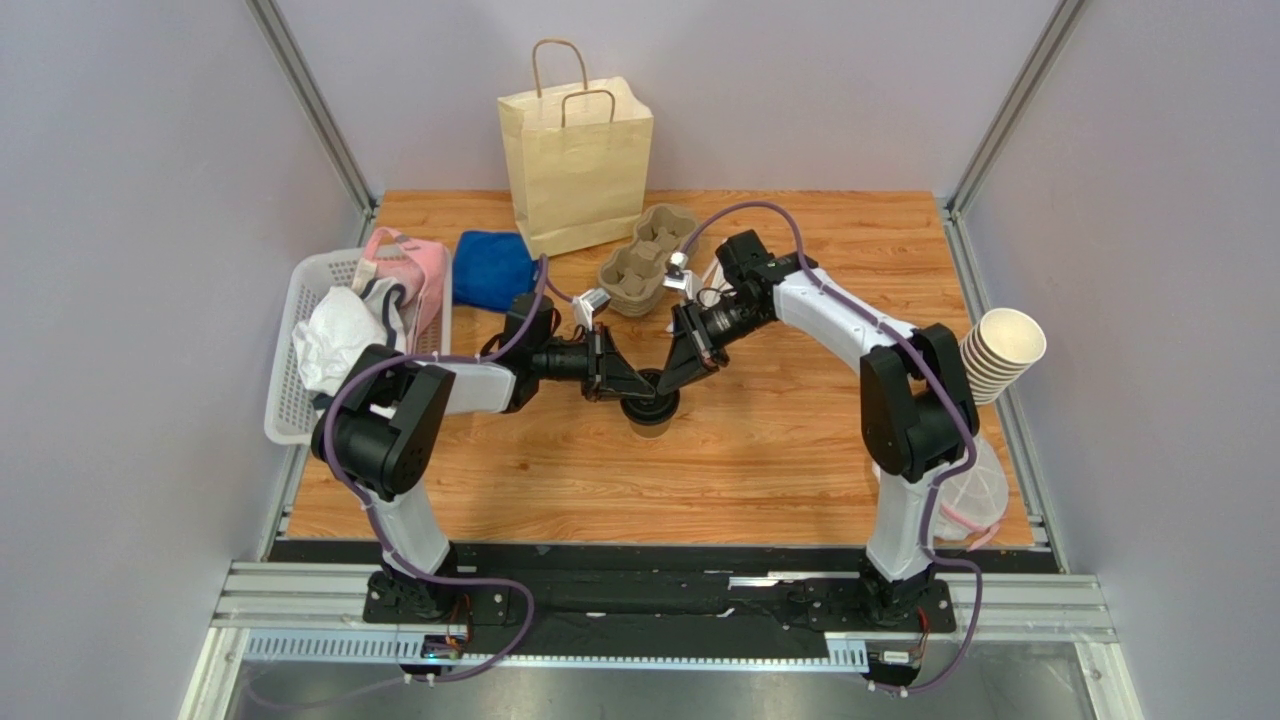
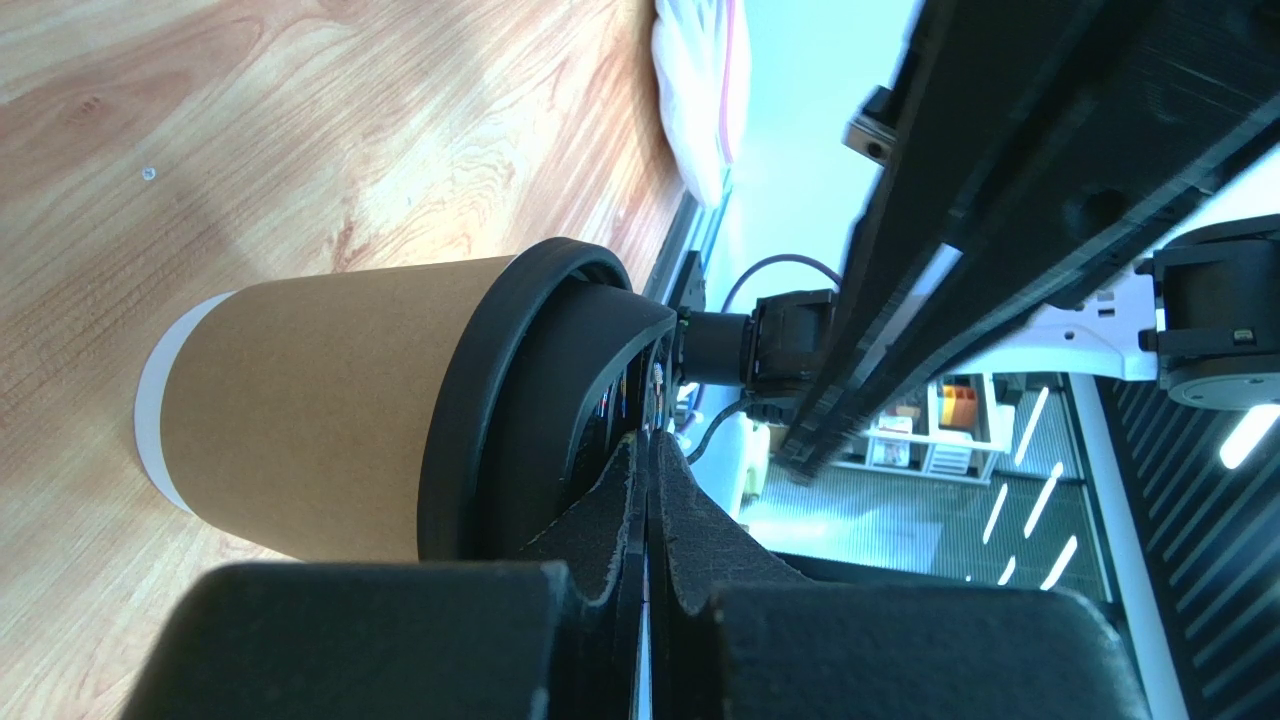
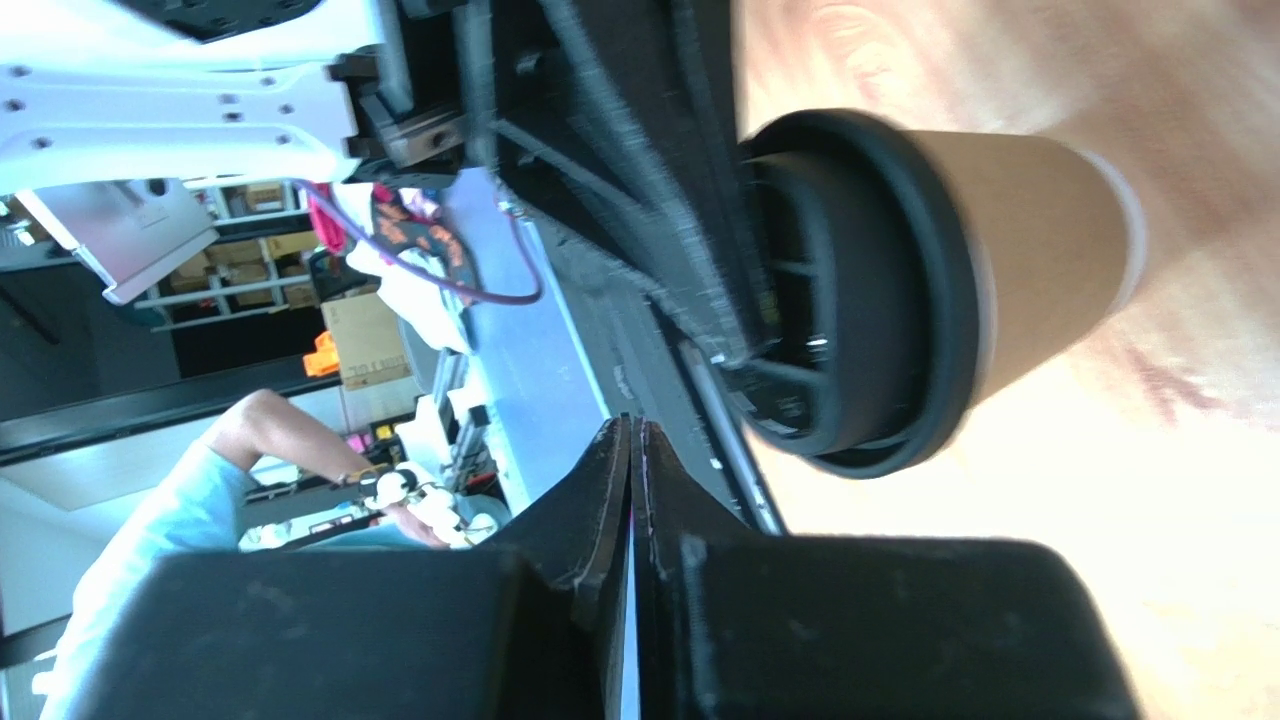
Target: Pack the takeout coffee
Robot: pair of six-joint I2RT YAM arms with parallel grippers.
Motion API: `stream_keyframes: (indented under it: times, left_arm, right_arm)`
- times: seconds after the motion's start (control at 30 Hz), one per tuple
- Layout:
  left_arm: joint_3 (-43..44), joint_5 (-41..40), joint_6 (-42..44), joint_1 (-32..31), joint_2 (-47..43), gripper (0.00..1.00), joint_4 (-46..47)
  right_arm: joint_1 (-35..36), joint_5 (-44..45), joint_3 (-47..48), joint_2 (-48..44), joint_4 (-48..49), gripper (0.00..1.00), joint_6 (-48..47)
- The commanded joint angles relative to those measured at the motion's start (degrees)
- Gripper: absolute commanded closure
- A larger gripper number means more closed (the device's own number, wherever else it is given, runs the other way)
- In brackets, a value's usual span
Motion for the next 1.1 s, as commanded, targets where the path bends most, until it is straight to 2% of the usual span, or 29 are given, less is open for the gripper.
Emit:
stream_keyframes:
  times: [0.0, 0.17, 0.37, 0.57, 0.7, 1.07]
  left_arm:
    - [-2.9, -11.1, 6.8, -0.4, 4.5, 1.00, -7.6]
    - [-3.0, -11.3, 7.6, -0.3, 5.7, 1.00, -9.4]
    - [-2.7, -10.6, 8.5, -0.2, 4.9, 1.00, -9.6]
    - [-2.3, -7.4, 7.2, -0.3, 2.4, 0.99, -6.5]
    - [-0.9, -5.6, 6.4, -0.7, -2.5, 0.97, -5.1]
    - [-0.4, -2.6, -0.2, -1.0, -7.9, 0.94, 2.5]
  right_arm:
    - [-1.1, 5.2, -0.8, 4.7, 3.5, 0.98, 0.4]
    - [-2.4, 13.0, -5.0, 12.0, 7.1, 1.00, 2.8]
    - [-2.4, 13.8, -4.7, 11.3, 5.8, 1.00, 2.7]
    - [-1.7, 8.6, -3.0, 7.2, 3.7, 1.00, 0.5]
    - [-0.5, 4.0, -0.9, 3.6, 2.4, 0.98, -0.1]
    - [-0.2, -4.0, 3.1, -1.4, 2.5, 0.97, 2.0]
